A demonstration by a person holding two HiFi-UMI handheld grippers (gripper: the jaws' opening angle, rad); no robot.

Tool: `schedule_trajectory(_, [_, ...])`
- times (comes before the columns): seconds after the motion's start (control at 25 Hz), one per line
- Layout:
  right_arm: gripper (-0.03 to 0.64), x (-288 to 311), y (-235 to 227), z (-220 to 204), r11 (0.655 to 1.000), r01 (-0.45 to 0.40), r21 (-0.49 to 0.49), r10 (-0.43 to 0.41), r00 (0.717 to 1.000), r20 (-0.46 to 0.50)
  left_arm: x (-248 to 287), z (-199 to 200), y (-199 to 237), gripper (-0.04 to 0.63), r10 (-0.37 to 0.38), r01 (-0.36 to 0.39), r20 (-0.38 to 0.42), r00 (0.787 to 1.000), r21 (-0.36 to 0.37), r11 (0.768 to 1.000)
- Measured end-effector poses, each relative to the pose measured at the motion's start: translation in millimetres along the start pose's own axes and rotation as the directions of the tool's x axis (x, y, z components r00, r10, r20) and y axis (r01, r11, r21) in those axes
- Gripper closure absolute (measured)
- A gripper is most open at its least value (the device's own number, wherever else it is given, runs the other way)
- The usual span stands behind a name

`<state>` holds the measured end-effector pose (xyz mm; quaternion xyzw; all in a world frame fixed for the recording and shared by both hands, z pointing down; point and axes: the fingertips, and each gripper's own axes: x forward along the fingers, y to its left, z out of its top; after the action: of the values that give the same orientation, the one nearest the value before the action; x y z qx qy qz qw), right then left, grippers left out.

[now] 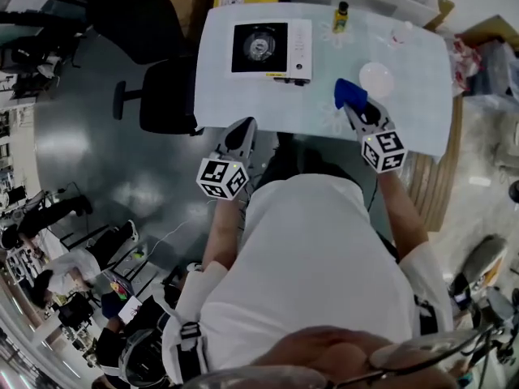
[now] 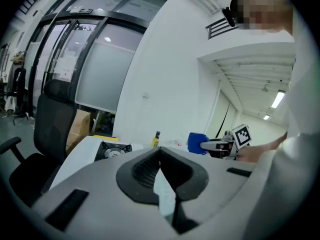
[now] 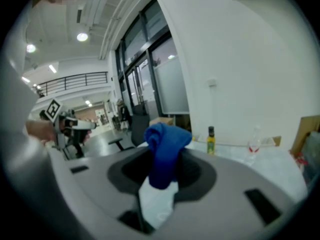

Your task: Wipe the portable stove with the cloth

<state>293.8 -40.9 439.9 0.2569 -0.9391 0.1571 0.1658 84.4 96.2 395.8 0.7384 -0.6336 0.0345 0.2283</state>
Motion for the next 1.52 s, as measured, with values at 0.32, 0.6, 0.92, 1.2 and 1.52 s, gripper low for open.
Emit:
schedule_trajectory(0.32, [0.482,40.6,-17.3,9.7,0.997,0.072,0.03,-0.072,0.997,-0.008,53.4,18.5,35.4,0.563,-0.107,0.11,-0.066,0.992,0.05,0.993])
schedule_trajectory(0.6, [0.482,73.9,-29.0,12.9,0.991,0.125,0.048,-0.124,0.992,-0.03,89.0,21.9,62.7,0.563,-0.181,0.19,-0.125,0.976,0.065,0.98])
schedule_trajectory(0.92, [0.482,108.8,-42.2,7.4,0.982,0.179,0.057,-0.175,0.983,-0.063,120.5,18.1,90.8,0.563,-0.244,0.257,-0.17,0.955,0.059,0.965])
schedule_trajectory(1.2, [0.482,135.5,-45.4,10.5,0.975,0.217,0.05,-0.213,0.973,-0.085,137.6,19.8,109.2,0.563,-0.283,0.299,-0.193,0.94,0.063,0.952])
schedule_trajectory(1.52, [0.482,158.0,-50.7,16.6,0.974,0.224,0.029,-0.22,0.97,-0.108,155.9,21.5,114.1,0.563,-0.306,0.323,-0.215,0.927,0.047,0.945])
